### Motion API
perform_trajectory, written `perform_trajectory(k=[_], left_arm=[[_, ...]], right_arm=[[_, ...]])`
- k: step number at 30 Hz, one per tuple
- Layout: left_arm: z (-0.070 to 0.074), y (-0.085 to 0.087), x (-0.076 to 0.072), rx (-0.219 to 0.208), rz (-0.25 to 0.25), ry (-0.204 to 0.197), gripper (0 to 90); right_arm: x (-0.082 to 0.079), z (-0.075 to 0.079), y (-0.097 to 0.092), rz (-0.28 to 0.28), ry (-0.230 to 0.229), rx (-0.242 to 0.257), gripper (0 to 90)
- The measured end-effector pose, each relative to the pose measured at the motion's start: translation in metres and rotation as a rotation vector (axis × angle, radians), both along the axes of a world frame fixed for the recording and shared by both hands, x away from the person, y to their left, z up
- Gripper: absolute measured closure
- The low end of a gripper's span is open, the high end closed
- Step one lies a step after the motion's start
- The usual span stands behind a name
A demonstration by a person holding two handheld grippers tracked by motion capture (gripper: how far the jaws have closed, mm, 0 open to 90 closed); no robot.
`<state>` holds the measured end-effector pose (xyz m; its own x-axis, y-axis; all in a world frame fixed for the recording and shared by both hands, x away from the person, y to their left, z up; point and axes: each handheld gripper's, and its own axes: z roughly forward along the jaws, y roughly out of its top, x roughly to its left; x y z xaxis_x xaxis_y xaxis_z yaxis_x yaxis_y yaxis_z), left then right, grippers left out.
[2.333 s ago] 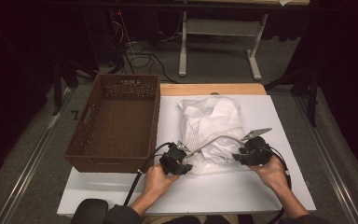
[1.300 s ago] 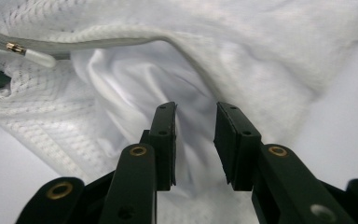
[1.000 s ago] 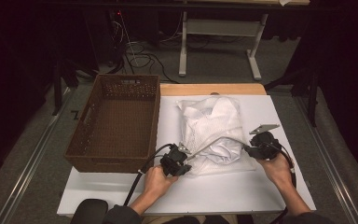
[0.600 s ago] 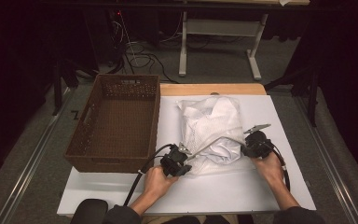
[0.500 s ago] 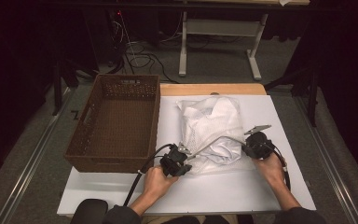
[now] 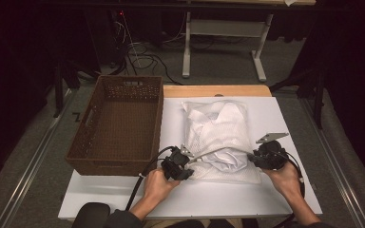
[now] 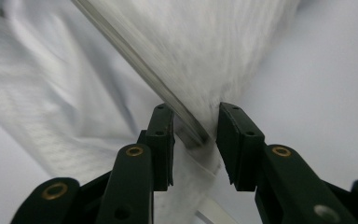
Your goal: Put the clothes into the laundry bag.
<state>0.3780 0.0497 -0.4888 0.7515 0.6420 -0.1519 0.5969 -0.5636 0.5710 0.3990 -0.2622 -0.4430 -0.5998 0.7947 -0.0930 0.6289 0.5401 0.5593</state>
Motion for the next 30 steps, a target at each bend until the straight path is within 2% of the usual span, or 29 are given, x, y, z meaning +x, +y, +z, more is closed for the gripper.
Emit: perform_trajectory(k=[2, 4, 7, 9, 12, 17, 22, 27, 28, 30], left_arm=[[0.004, 0.000, 0.000, -0.003, 0.001, 0.012, 73.1], [0.007, 0.000, -0.001, -0.002, 0.003, 0.012, 71.6], [0.012, -0.002, -0.004, 0.009, 0.005, 0.003, 68.9], [0.015, -0.003, -0.006, 0.021, 0.004, -0.005, 66.9], [0.021, -0.004, -0.007, 0.029, 0.005, -0.013, 63.4], [0.030, 0.000, -0.007, 0.015, 0.013, -0.015, 55.7], [0.037, -0.006, -0.012, 0.022, -0.006, -0.028, 52.3], [0.031, -0.016, -0.012, 0.039, -0.035, -0.024, 51.6], [0.030, -0.018, -0.012, 0.041, -0.038, -0.030, 51.6], [0.033, -0.019, -0.015, 0.039, -0.040, -0.048, 51.6]], right_arm=[[-0.006, 0.010, 0.008, 0.049, -0.027, 0.036, 66.5], [-0.010, 0.013, 0.015, 0.088, -0.024, 0.042, 67.2], [-0.011, 0.007, 0.031, 0.146, 0.019, 0.020, 66.8], [-0.007, -0.001, 0.040, 0.156, 0.051, 0.000, 64.4], [0.002, -0.012, 0.050, 0.149, 0.086, -0.020, 62.0], [0.015, -0.026, 0.062, 0.139, 0.135, -0.056, 57.9], [0.018, -0.030, 0.071, 0.144, 0.143, -0.078, 55.2], [0.021, -0.032, 0.075, 0.150, 0.147, -0.090, 55.8], [0.020, -0.033, 0.077, 0.138, 0.152, -0.086, 56.2], [0.020, -0.033, 0.079, 0.154, 0.149, -0.100, 58.1]])
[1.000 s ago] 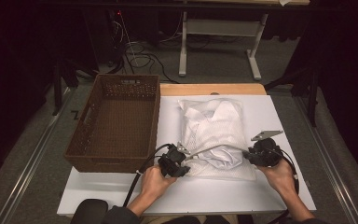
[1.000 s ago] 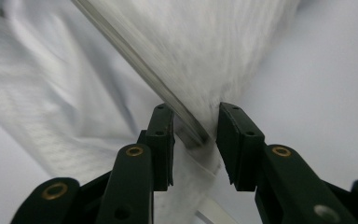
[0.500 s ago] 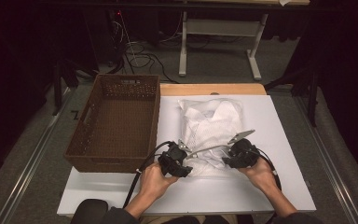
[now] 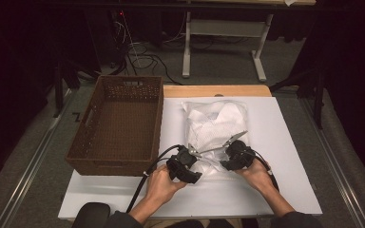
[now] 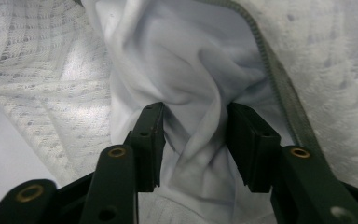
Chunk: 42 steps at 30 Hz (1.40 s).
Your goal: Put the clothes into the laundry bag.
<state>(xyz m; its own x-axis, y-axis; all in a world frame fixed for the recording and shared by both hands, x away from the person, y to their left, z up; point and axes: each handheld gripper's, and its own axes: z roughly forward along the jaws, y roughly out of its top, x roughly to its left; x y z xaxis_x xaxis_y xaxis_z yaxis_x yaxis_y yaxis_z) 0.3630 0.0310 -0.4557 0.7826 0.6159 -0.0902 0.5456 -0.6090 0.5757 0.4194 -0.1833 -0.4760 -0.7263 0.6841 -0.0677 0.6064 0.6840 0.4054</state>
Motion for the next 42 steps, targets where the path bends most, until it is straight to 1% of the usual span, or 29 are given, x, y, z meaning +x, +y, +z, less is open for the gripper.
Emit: perform_trajectory(k=[3, 5, 7, 8, 9, 12, 14, 15, 18, 19, 24, 25, 26, 27, 28, 29, 30, 31, 32, 33, 34, 36, 37, 39, 40, 42], left_arm=[[0.008, 0.002, -0.003, -0.017, 0.000, -0.017, 51.4], [0.012, 0.002, -0.004, -0.018, -0.001, -0.025, 51.3], [0.012, 0.002, -0.004, -0.013, -0.004, -0.024, 50.8], [0.011, 0.002, -0.003, -0.013, -0.003, -0.020, 50.7], [0.011, 0.001, -0.003, -0.011, -0.005, -0.021, 50.6], [0.009, -0.004, -0.004, -0.007, -0.018, -0.021, 49.9], [0.006, -0.009, -0.004, -0.005, -0.027, -0.014, 49.3], [0.003, -0.012, -0.003, 0.002, -0.035, -0.011, 49.2], [-0.008, -0.021, 0.003, 0.025, -0.042, 0.011, 49.1], [-0.012, -0.024, 0.005, 0.031, -0.044, 0.017, 49.1], [-0.027, -0.036, 0.019, 0.069, -0.045, 0.023, 50.4], [-0.030, -0.038, 0.021, 0.079, -0.044, 0.021, 52.5], [-0.033, -0.041, 0.022, 0.096, -0.052, 0.019, 54.6], [-0.034, -0.042, 0.022, 0.102, -0.057, 0.013, 58.5], [-0.035, -0.043, 0.022, 0.115, -0.060, -0.006, 62.1], [-0.035, -0.044, 0.022, 0.127, -0.062, -0.017, 67.6], [-0.035, -0.044, 0.022, 0.128, -0.066, -0.020, 70.3], [-0.035, -0.043, 0.023, 0.132, -0.069, -0.028, 75.7], [-0.035, -0.042, 0.024, 0.131, -0.073, -0.024, 81.2], [-0.035, -0.041, 0.025, 0.124, -0.071, -0.019, 84.1], [-0.035, -0.040, 0.025, 0.118, -0.076, -0.016, 87.2], [-0.035, -0.038, 0.026, 0.107, -0.088, -0.007, 88.7], [-0.034, -0.037, 0.026, 0.104, -0.092, 0.002, 88.9], [-0.034, -0.034, 0.026, 0.093, -0.108, 0.015, 89.0], [-0.032, -0.032, 0.024, 0.094, -0.120, 0.021, 89.1], [-0.031, -0.031, 0.021, 0.093, -0.132, 0.026, 89.1]], right_arm=[[-0.001, -0.002, 0.003, 0.013, -0.002, -0.013, 67.5], [-0.002, -0.002, 0.005, 0.023, -0.006, -0.031, 71.3], [-0.002, -0.002, 0.007, 0.027, -0.009, -0.037, 75.9], [-0.003, -0.002, 0.007, 0.016, -0.003, -0.036, 78.7], [-0.001, -0.003, 0.007, 0.036, -0.001, -0.031, 81.4], [0.000, -0.003, 0.007, 0.045, 0.008, -0.027, 85.5], [0.001, -0.002, 0.008, 0.047, 0.014, -0.019, 86.4], [0.002, -0.003, 0.008, 0.053, 0.009, -0.010, 86.5], [0.003, -0.002, 0.009, 0.054, 0.017, -0.007, 86.7], [0.003, -0.002, 0.010, 0.052, 0.012, 0.005, 86.7], [0.004, 0.000, 0.017, 0.056, 0.016, 0.023, 86.6], [0.004, 0.000, 0.018, 0.053, 0.012, 0.018, 86.6], [0.004, 0.001, 0.019, 0.054, 0.007, 0.025, 86.6], [0.004, 0.001, 0.019, 0.057, 0.005, 0.023, 86.7], [0.004, 0.001, 0.020, 0.051, 0.006, 0.031, 86.7], [0.005, 0.000, 0.020, 0.050, 0.004, 0.033, 86.6], [0.006, 0.000, 0.020, 0.054, 0.002, 0.035, 86.6], [0.007, -0.001, 0.020, 0.048, 0.005, 0.038, 86.6], [0.008, -0.001, 0.020, 0.034, 0.014, 0.048, 86.6], [0.009, -0.002, 0.020, 0.042, 0.010, 0.050, 86.6], [0.010, -0.003, 0.020, 0.030, 0.013, 0.057, 86.5], [0.012, -0.004, 0.021, 0.019, 0.009, 0.069, 86.5], [0.014, -0.004, 0.021, 0.030, -0.001, 0.067, 86.5], [0.016, -0.005, 0.021, 0.023, -0.011, 0.070, 86.6], [0.017, -0.005, 0.022, 0.010, -0.008, 0.069, 86.7], [0.023, -0.005, 0.022, 0.006, -0.025, 0.057, 86.9]])
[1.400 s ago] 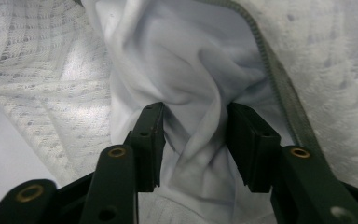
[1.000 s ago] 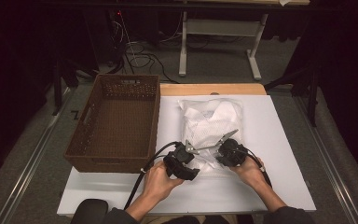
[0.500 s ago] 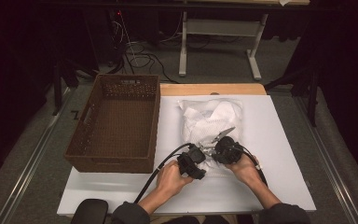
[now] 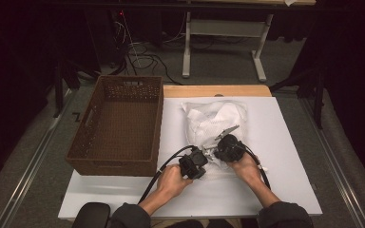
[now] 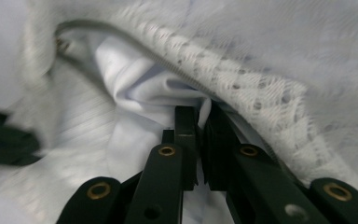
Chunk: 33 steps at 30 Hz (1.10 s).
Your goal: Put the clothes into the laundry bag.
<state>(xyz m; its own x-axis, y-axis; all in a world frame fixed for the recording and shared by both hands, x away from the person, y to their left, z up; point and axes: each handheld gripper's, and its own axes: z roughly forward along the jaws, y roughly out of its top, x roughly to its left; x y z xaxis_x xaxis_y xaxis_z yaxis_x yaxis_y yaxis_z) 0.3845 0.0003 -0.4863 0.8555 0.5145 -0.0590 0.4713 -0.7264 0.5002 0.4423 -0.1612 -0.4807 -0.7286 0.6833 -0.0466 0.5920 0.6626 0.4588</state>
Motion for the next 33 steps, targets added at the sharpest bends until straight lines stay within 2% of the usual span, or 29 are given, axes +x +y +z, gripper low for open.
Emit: perform_trajectory(k=[3, 4, 6, 9, 11, 13, 18, 22, 24, 29, 33], left_arm=[[0.002, 0.006, -0.007, -0.014, -0.013, 0.005, 89.2], [0.003, 0.009, -0.009, -0.022, -0.012, 0.007, 89.2], [0.003, 0.015, -0.011, -0.040, -0.007, 0.022, 89.3], [0.001, 0.020, -0.012, -0.062, -0.004, 0.032, 89.3], [0.000, 0.021, -0.014, -0.059, -0.004, 0.022, 89.2], [0.000, 0.021, -0.013, -0.061, -0.004, 0.021, 89.1], [-0.001, 0.021, -0.012, -0.077, 0.001, 0.020, 88.1], [0.000, 0.022, -0.011, -0.095, 0.016, 0.026, 86.0], [-0.001, 0.022, -0.011, -0.091, 0.017, 0.030, 84.6], [-0.002, 0.021, -0.011, -0.088, 0.022, 0.030, 82.9], [-0.002, 0.022, -0.010, -0.084, 0.024, 0.029, 83.0]], right_arm=[[0.007, 0.000, 0.002, -0.014, -0.023, -0.019, 87.0], [0.009, -0.001, 0.004, -0.042, -0.026, -0.020, 86.9], [0.016, -0.001, 0.004, -0.052, -0.053, -0.041, 87.1], [0.027, -0.001, 0.004, -0.098, -0.104, -0.085, 87.2], [0.033, -0.002, 0.001, -0.116, -0.124, -0.096, 87.1], [0.034, -0.003, 0.001, -0.123, -0.124, -0.088, 86.1], [0.022, 0.001, 0.002, -0.070, -0.121, -0.106, 73.3], [0.007, 0.012, -0.005, -0.038, -0.112, -0.065, 66.1], [-0.001, 0.017, -0.012, -0.025, -0.107, -0.035, 65.5], [-0.018, 0.024, -0.028, -0.021, -0.112, 0.002, 65.4], [-0.029, 0.023, -0.040, -0.005, -0.105, 0.007, 70.8]])
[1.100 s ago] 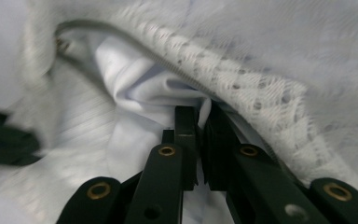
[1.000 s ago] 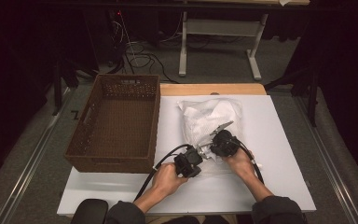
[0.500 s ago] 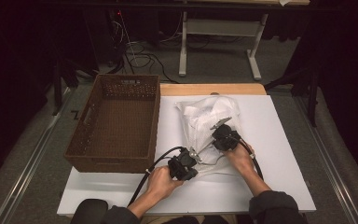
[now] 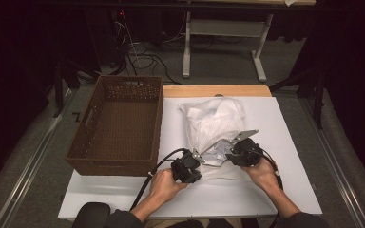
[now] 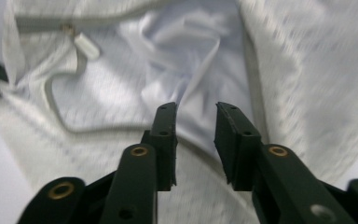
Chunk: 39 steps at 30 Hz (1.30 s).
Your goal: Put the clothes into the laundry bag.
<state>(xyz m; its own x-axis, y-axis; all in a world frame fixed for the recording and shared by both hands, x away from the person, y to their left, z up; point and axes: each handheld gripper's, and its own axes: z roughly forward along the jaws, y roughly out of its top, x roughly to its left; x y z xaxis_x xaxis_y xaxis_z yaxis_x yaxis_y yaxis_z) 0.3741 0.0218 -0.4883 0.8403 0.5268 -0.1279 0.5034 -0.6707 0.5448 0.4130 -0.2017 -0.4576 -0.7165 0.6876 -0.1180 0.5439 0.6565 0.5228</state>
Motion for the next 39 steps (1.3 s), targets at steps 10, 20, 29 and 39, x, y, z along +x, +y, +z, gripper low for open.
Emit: perform_trajectory(k=[10, 20, 29, 39], left_arm=[[0.000, 0.003, 0.000, -0.001, 0.000, 0.007, 85.2], [0.003, 0.009, 0.003, -0.051, 0.013, 0.027, 84.5], [0.010, 0.014, 0.006, -0.075, 0.058, 0.019, 65.1], [0.021, 0.030, 0.008, -0.127, 0.164, -0.030, 50.6]], right_arm=[[0.014, -0.024, 0.013, 0.013, 0.040, -0.089, 83.0], [0.035, -0.022, 0.003, -0.095, 0.024, -0.034, 76.5], [0.008, -0.001, -0.006, -0.053, -0.017, 0.014, 64.0], [-0.001, -0.006, -0.032, -0.117, -0.034, 0.009, 56.4]])
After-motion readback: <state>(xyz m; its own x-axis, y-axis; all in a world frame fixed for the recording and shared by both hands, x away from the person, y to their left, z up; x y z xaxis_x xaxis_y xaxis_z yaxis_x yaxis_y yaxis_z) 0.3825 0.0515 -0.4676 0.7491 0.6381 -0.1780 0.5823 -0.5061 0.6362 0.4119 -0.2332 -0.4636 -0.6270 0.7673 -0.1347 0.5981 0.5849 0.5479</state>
